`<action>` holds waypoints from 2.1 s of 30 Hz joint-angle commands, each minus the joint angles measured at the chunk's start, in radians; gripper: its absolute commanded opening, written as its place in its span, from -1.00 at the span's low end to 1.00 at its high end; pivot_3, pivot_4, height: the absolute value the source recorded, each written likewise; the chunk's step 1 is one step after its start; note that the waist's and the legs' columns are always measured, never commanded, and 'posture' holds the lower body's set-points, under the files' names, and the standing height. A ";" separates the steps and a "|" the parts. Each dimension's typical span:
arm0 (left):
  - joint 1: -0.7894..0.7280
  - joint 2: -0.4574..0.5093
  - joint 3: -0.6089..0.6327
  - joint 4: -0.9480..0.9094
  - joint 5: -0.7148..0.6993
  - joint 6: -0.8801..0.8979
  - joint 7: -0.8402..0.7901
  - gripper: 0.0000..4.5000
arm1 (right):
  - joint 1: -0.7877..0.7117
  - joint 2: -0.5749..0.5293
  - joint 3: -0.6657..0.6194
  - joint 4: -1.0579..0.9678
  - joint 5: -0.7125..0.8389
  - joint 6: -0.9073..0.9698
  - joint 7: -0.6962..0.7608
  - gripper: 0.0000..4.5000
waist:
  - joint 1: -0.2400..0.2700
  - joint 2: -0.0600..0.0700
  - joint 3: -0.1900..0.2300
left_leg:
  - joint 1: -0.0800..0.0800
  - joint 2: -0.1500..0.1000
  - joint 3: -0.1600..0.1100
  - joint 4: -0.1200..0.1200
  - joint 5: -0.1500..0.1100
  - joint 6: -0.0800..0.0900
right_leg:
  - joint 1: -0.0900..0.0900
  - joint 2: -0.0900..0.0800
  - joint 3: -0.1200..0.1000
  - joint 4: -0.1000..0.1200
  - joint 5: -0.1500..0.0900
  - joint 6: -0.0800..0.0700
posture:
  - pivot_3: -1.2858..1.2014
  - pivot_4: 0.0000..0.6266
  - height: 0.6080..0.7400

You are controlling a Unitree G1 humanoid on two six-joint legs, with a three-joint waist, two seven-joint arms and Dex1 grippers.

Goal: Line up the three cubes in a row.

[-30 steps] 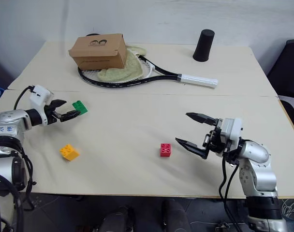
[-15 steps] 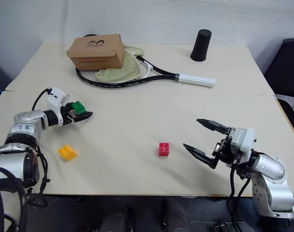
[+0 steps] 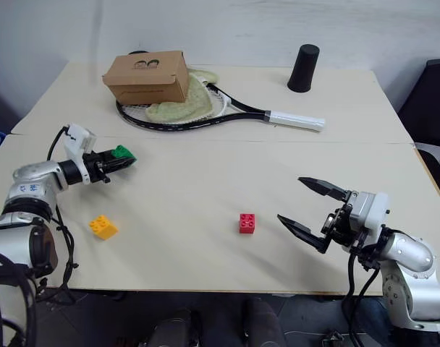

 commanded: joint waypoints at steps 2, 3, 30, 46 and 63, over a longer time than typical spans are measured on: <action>0.047 -0.016 -0.110 -0.349 -0.042 0.131 -0.274 -0.33 | 0.016 -0.068 -0.065 0.024 0.038 -0.010 0.085 1.00 | 0.002 0.000 0.000 | 0.000 0.000 0.000 0.000 0.000 0.000 | 0.000 0.000 0.001 0.000 0.000 0.000 | 0.03 -0.52 1.00; 0.084 -0.022 -0.135 -0.455 -0.058 0.187 -0.311 -0.33 | 0.023 -0.082 -0.070 0.034 0.040 -0.016 0.108 1.00 | 0.002 0.000 0.000 | 0.000 0.000 0.000 0.000 0.000 0.000 | 0.000 0.000 0.001 0.000 0.000 0.000 | 0.03 -0.52 1.00; 0.466 -0.199 -0.532 -1.194 0.044 0.428 0.020 -0.33 | 0.048 -0.096 0.005 -0.073 0.039 0.057 0.089 1.00 | 0.000 0.000 0.000 | 0.004 0.002 -0.008 0.001 0.001 0.000 | 0.002 -0.003 0.018 0.003 0.000 0.001 | 0.03 -0.52 1.00; 0.477 -0.198 -0.515 -1.164 0.025 0.379 0.045 0.25 | 0.062 -0.078 0.002 -0.032 0.027 0.021 0.097 1.00 | 0.020 0.001 0.000 | 0.004 0.001 -0.008 0.002 0.001 0.002 | 0.003 -0.003 0.018 0.002 0.001 0.002 | 0.03 -0.52 1.00; 0.520 -0.085 -0.239 -1.267 -0.258 0.307 -0.057 0.64 | 0.059 -0.072 0.005 0.030 0.027 -0.002 0.132 1.00 | 0.021 0.001 0.000 | 0.004 0.001 -0.009 0.002 0.001 0.002 | 0.003 -0.004 0.017 0.002 0.001 0.002 | 0.03 -0.52 1.00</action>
